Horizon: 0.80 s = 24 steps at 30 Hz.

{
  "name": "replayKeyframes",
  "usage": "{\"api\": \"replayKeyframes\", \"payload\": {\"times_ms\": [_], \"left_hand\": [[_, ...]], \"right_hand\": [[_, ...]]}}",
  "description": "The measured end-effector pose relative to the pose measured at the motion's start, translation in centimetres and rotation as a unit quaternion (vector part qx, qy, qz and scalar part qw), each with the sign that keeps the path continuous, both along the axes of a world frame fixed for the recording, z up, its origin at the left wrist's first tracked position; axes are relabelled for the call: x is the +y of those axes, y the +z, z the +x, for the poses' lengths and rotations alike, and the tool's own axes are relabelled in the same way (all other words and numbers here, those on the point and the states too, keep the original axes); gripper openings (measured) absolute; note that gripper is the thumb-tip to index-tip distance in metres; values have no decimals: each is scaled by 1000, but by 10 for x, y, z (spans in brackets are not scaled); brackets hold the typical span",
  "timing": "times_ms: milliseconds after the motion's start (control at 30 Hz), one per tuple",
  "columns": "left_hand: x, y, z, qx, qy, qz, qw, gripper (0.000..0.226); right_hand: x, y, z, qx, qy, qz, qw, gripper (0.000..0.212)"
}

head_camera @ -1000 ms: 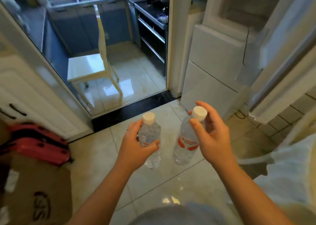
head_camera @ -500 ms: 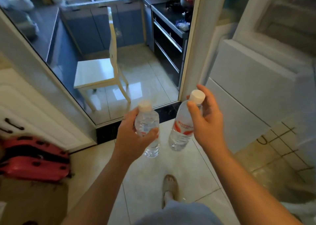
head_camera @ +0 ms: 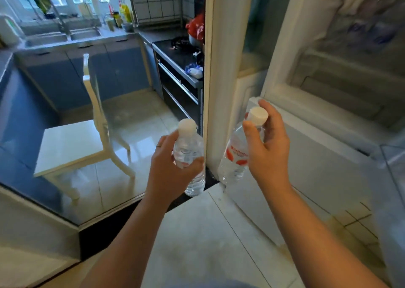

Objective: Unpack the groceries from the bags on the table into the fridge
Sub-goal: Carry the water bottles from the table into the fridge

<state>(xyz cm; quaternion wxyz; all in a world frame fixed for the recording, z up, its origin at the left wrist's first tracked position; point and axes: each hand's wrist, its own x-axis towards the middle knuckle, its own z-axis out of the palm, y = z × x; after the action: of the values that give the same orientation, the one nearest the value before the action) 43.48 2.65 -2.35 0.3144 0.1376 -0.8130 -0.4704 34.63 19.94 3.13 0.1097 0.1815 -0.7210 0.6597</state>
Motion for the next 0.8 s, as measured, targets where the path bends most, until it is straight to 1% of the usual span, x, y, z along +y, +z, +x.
{"api": "replayKeyframes", "payload": {"times_ms": [133, 200, 267, 367, 500, 567, 633, 733, 800], "left_hand": [[10, 12, -80, 26, -71, -5, 997, 74], [18, 19, -122, 39, -114, -22, 992, 75], [30, 27, -162, 53, -157, -29, 986, 74], [49, 38, -224, 74, -219, -8, 973, 71], [75, 57, -305, 92, -317, 8, 944, 63], [90, 71, -343, 102, -347, 6, 932, 61], [104, 89, -378, 112, -375, 27, 920, 58], [124, 116, -425, 123, -419, 47, 898, 53], [135, 132, -455, 124, -453, 52, 881, 53]], "right_hand": [[18, 13, -52, 10, -71, -10, 997, 46], [30, 20, -76, 20, -111, -20, 993, 47], [40, 28, -100, 38, -161, -31, 986, 47], [57, 42, -140, 64, -228, -51, 970, 45], [81, 63, -192, 103, -306, -60, 944, 43], [93, 77, -215, 115, -336, -70, 932, 41], [103, 91, -238, 130, -362, -78, 920, 40], [117, 111, -273, 161, -411, -71, 894, 40], [127, 124, -294, 176, -436, -70, 880, 39]]}}
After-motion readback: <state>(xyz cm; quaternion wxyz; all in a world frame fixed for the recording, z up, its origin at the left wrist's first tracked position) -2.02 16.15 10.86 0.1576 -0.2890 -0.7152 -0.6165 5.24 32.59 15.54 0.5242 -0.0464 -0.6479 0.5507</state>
